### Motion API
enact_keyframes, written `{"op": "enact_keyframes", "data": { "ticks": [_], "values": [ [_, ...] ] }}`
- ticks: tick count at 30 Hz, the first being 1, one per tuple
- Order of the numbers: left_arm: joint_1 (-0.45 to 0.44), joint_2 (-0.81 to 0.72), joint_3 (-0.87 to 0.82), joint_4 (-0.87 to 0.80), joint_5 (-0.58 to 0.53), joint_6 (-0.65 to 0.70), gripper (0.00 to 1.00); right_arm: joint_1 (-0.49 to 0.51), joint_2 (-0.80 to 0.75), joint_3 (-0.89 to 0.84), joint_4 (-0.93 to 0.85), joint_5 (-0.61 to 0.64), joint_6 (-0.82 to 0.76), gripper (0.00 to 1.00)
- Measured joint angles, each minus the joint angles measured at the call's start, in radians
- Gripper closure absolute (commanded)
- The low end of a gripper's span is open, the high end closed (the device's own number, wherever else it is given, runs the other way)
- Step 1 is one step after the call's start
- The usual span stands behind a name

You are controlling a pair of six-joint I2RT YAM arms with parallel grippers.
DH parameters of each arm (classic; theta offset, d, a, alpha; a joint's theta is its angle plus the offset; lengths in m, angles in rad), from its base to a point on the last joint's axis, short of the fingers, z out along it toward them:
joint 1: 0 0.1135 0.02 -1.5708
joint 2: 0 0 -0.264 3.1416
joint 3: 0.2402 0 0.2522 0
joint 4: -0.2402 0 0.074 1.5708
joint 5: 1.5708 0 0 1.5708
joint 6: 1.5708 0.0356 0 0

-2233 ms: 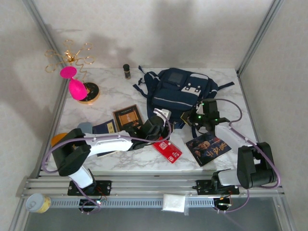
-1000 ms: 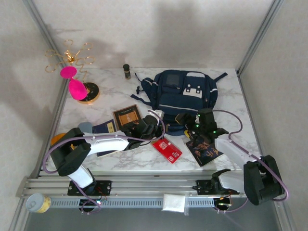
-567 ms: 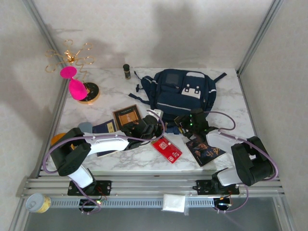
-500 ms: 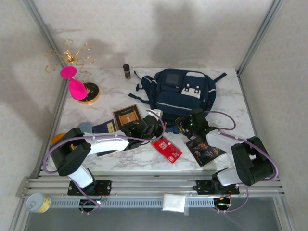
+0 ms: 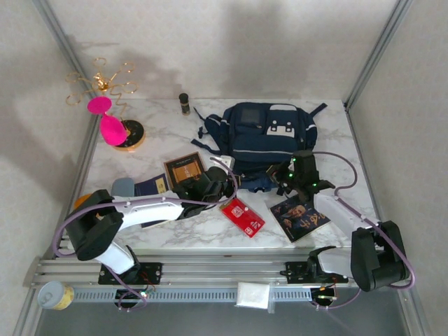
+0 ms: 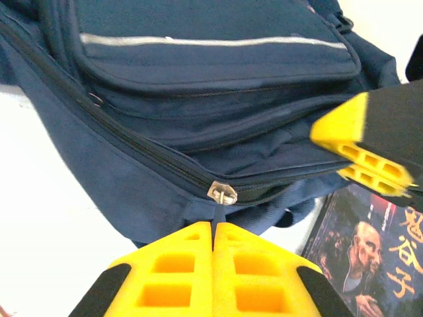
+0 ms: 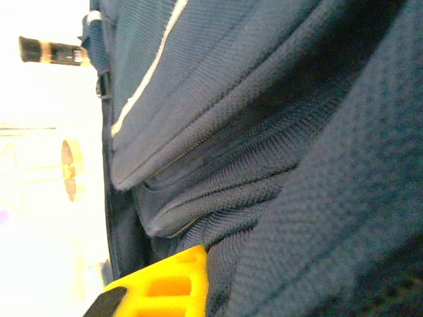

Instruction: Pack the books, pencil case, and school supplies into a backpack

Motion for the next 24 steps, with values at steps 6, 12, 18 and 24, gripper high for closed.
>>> {"op": "enact_keyframes", "data": {
  "ticks": [6, 12, 18, 24],
  "values": [
    [0.087, -0.039, -0.047, 0.002, -0.025, -0.008, 1.00, -0.083, -0.008, 0.087, -0.128, -0.123, -0.110, 1.00],
    [0.219, -0.018, -0.049, 0.019, -0.020, -0.008, 1.00, -0.125, -0.008, 0.165, -0.214, -0.207, -0.182, 1.00],
    [0.327, 0.089, -0.011, 0.072, 0.021, -0.014, 1.00, -0.163, -0.008, 0.212, -0.251, -0.263, -0.224, 1.00],
    [0.399, 0.206, 0.061, 0.113, 0.031, -0.023, 1.00, -0.172, 0.015, 0.212, -0.249, -0.297, -0.233, 1.00]
  ]
}}
